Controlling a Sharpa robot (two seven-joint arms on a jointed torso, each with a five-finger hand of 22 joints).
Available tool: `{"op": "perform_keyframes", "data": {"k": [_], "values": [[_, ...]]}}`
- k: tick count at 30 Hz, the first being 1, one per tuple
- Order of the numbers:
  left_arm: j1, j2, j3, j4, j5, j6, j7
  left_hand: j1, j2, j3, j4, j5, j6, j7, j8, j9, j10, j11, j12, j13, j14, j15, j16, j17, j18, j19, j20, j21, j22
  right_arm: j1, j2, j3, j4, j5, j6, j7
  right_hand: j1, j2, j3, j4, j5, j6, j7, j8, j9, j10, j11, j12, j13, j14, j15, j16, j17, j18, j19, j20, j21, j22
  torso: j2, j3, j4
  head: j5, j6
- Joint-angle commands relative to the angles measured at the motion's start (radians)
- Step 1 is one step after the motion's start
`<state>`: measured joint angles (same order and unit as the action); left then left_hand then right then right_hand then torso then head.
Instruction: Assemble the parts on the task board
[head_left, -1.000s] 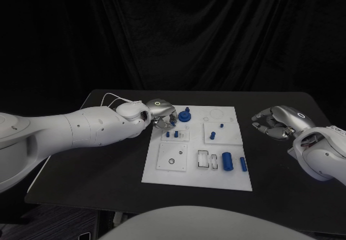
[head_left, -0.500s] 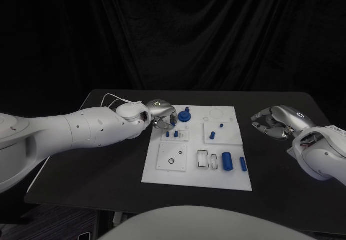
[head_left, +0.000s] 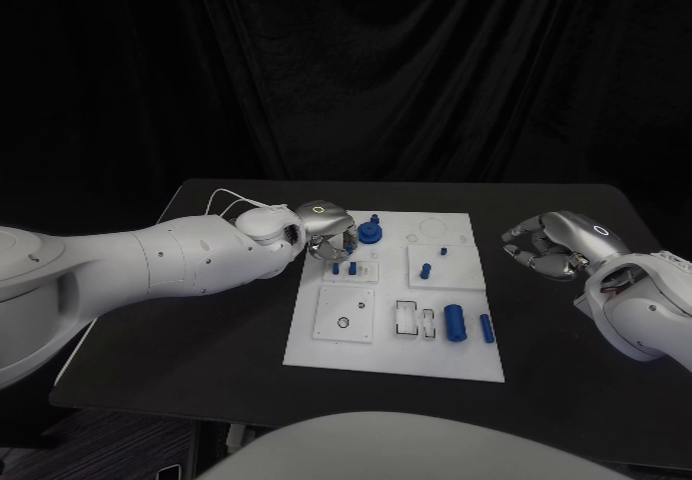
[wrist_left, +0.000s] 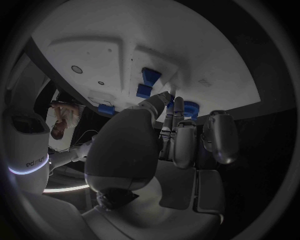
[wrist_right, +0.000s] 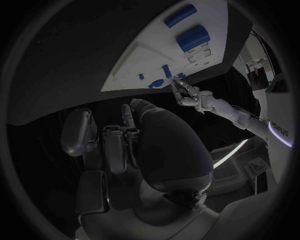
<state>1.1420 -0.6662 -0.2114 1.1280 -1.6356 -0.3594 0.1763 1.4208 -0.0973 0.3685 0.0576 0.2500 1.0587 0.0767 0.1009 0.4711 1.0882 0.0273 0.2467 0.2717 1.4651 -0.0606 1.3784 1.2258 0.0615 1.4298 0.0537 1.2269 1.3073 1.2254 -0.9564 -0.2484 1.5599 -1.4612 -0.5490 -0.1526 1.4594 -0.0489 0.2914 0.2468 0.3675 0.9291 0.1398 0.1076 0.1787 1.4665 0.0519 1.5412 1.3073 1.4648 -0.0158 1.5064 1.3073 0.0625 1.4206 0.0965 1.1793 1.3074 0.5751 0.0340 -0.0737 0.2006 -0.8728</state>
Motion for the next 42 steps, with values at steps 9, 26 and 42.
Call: {"op": "perform_keyframes", "data": {"k": [9, 26, 42], "values": [[-0.007, 0.009, 0.000, -0.009, 0.006, 0.025, -0.007, 0.007, -0.003, 0.005, -0.011, -0.002, -0.003, 0.005, -0.005, 0.001, 0.005, 0.001, -0.010, 0.001, -0.006, 0.007, -0.012, -0.011, 0.013, -0.011, 0.002, -0.020, 0.164, -0.003, 0.001, 0.000, 0.000, -0.003, 0.000, -0.011, -0.001, -0.008, 0.004, 0.000, 0.005, 0.006, -0.002, -0.005, -0.001, 0.040, 0.003, -0.004, 0.178, 0.075, 0.000, -0.004, 0.179, 0.021, 0.001, -0.006, -0.003, 0.151, 0.000, 0.0004, -0.0007, 0.000, 0.000], [-0.012, 0.003, 0.000, -0.011, 0.006, 0.031, -0.024, -0.017, -0.039, -0.015, 0.011, -0.092, -0.307, -0.045, -0.040, -0.104, -0.161, 0.033, -0.073, 0.007, -0.048, 0.031, -0.044, -0.067, 0.030, -0.057, 0.024, -0.124, 0.140, -0.005, 0.001, 0.000, -0.001, -0.003, 0.003, -0.011, -0.002, -0.009, 0.004, 0.000, 0.005, 0.007, -0.002, -0.005, -0.001, 0.041, 0.003, -0.004, 0.179, 0.076, 0.000, -0.004, 0.179, 0.020, 0.002, -0.006, -0.002, 0.152, 0.000, 0.0002, -0.0002, 0.000, 0.000], [-0.012, -0.065, 0.000, -0.013, 0.006, -0.202, -0.005, 0.005, -0.032, -0.023, 0.011, -0.071, -0.342, 0.027, -0.023, -0.149, -0.187, 0.032, -0.040, 0.031, -0.098, 0.035, -0.101, -0.155, 0.043, -0.089, 0.028, -0.201, 0.123, -0.001, -0.012, 0.001, 0.007, -0.003, 0.009, -0.012, -0.001, -0.009, 0.005, -0.001, 0.005, 0.008, -0.002, -0.005, -0.001, 0.040, 0.003, -0.004, 0.178, 0.075, 0.000, -0.005, 0.178, 0.021, 0.001, -0.007, -0.005, 0.151, 0.001, -0.0009, 0.0012, 0.007, 0.000]]}}
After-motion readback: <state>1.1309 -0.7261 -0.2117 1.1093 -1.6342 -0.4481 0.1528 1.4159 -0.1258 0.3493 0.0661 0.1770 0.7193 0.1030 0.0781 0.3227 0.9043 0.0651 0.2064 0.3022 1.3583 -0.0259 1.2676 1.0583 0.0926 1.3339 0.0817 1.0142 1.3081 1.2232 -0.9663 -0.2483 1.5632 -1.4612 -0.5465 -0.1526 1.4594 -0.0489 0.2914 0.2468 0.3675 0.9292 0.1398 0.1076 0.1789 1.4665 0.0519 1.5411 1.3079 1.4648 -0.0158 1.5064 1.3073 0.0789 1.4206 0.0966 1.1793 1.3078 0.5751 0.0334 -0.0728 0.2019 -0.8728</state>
